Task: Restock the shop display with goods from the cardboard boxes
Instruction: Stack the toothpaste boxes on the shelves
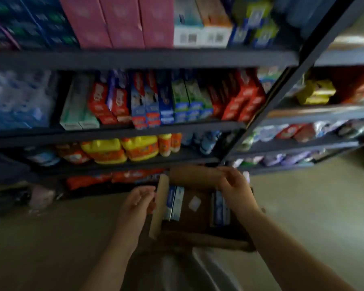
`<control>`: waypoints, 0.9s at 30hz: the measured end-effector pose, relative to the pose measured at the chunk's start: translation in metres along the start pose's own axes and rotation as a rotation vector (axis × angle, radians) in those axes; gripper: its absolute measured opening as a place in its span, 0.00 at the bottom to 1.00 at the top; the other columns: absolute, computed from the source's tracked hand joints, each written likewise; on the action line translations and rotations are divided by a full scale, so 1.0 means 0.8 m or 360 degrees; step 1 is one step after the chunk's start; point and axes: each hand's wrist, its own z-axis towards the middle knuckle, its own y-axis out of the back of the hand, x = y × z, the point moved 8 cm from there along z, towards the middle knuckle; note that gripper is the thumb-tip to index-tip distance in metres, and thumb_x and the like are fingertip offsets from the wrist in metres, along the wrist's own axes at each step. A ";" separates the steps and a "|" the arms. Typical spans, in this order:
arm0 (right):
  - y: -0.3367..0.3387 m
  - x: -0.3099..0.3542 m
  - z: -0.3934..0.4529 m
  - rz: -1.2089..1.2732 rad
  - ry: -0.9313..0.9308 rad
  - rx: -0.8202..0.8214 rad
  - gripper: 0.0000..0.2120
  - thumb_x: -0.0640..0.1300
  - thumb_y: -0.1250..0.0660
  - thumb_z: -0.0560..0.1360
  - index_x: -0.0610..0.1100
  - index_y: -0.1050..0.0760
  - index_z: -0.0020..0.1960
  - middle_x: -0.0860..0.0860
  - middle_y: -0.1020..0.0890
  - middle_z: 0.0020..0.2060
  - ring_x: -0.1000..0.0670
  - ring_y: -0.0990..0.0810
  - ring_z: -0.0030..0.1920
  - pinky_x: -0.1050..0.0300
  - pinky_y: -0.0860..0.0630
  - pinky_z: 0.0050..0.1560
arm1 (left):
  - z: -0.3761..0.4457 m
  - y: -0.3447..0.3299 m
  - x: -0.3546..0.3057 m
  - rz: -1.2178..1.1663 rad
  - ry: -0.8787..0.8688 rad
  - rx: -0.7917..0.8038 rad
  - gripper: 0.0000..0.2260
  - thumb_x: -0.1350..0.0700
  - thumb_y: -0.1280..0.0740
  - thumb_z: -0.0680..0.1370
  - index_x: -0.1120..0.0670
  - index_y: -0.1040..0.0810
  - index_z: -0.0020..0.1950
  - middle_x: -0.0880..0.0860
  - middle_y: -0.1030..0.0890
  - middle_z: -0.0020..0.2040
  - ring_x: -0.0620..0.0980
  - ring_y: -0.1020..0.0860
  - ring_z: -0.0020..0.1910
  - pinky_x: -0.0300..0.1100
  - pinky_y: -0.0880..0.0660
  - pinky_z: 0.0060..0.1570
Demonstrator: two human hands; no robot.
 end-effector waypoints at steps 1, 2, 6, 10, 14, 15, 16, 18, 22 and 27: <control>-0.002 -0.043 -0.003 -0.0043 -0.0107 0.0008 0.03 0.43 0.35 0.78 0.48 0.23 0.51 0.53 0.20 0.37 0.58 0.22 0.35 0.70 0.28 0.35 | 0.006 -0.007 0.027 0.0035 0.0055 0.0006 0.07 0.58 0.37 0.80 0.49 0.20 0.46 0.55 0.18 0.45 0.56 0.20 0.47 0.50 0.25 0.48; -0.004 -0.084 -0.007 -0.0078 -0.0218 0.0014 0.04 0.44 0.35 0.78 0.47 0.23 0.52 0.52 0.19 0.38 0.55 0.21 0.37 0.68 0.27 0.35 | 0.011 -0.013 0.053 0.0065 0.0117 0.0010 0.07 0.57 0.37 0.80 0.49 0.20 0.46 0.54 0.18 0.46 0.56 0.20 0.47 0.47 0.24 0.45; -0.022 -0.218 -0.026 -0.0073 -0.0583 0.0082 0.06 0.42 0.36 0.78 0.47 0.25 0.54 0.49 0.19 0.46 0.54 0.20 0.41 0.70 0.28 0.31 | 0.028 -0.042 0.147 0.0131 0.0353 0.0048 0.06 0.56 0.37 0.80 0.49 0.21 0.48 0.49 0.18 0.45 0.50 0.21 0.46 0.41 0.27 0.42; -0.047 -0.306 -0.022 -0.0121 -0.0722 0.0087 0.08 0.42 0.35 0.78 0.47 0.26 0.57 0.50 0.20 0.42 0.53 0.22 0.40 0.64 0.29 0.35 | 0.060 -0.069 0.217 0.0207 0.0412 0.0087 0.06 0.58 0.37 0.80 0.52 0.22 0.48 0.50 0.18 0.45 0.50 0.21 0.45 0.42 0.26 0.45; -0.087 -0.378 0.017 -0.0222 -0.0759 0.0204 0.09 0.44 0.35 0.78 0.47 0.26 0.58 0.52 0.21 0.43 0.53 0.22 0.41 0.61 0.26 0.39 | 0.112 -0.096 0.272 0.0290 0.0399 0.0110 0.05 0.58 0.38 0.80 0.52 0.23 0.49 0.50 0.19 0.47 0.46 0.21 0.43 0.38 0.25 0.45; -0.098 -0.396 0.033 -0.0251 -0.0758 0.0236 0.09 0.44 0.35 0.78 0.47 0.25 0.58 0.52 0.21 0.44 0.53 0.21 0.43 0.58 0.23 0.43 | 0.129 -0.102 0.284 0.0321 0.0376 0.0115 0.05 0.58 0.38 0.80 0.50 0.23 0.48 0.50 0.19 0.47 0.46 0.21 0.43 0.39 0.25 0.45; -0.109 -0.413 0.049 -0.0287 -0.0750 0.0268 0.11 0.45 0.36 0.78 0.46 0.25 0.59 0.51 0.21 0.46 0.51 0.21 0.46 0.54 0.21 0.48 | 0.146 -0.108 0.296 0.0362 0.0347 0.0118 0.05 0.58 0.38 0.80 0.49 0.24 0.48 0.50 0.19 0.48 0.46 0.21 0.43 0.41 0.25 0.47; -0.132 -0.444 0.089 -0.0380 -0.0704 0.0323 0.14 0.47 0.36 0.78 0.46 0.26 0.62 0.49 0.20 0.51 0.49 0.20 0.50 0.49 0.21 0.52 | 0.185 -0.118 0.320 0.0450 0.0268 0.0125 0.06 0.57 0.37 0.79 0.47 0.25 0.48 0.48 0.19 0.48 0.46 0.21 0.44 0.44 0.25 0.50; -0.183 -0.497 0.164 -0.0628 -0.0641 0.0507 0.12 0.49 0.38 0.80 0.46 0.27 0.61 0.51 0.22 0.44 0.51 0.21 0.44 0.58 0.25 0.40 | 0.266 -0.136 0.371 0.0553 0.0153 0.0143 0.04 0.55 0.37 0.79 0.46 0.25 0.51 0.47 0.20 0.50 0.46 0.21 0.49 0.41 0.26 0.44; -0.265 -0.576 0.243 -0.0744 -0.0684 0.0662 0.17 0.47 0.38 0.80 0.47 0.31 0.68 0.48 0.24 0.55 0.55 0.25 0.42 0.63 0.30 0.34 | 0.347 -0.155 0.440 0.0582 0.0176 0.0168 0.06 0.55 0.37 0.80 0.48 0.26 0.57 0.48 0.22 0.53 0.46 0.24 0.54 0.35 0.32 0.37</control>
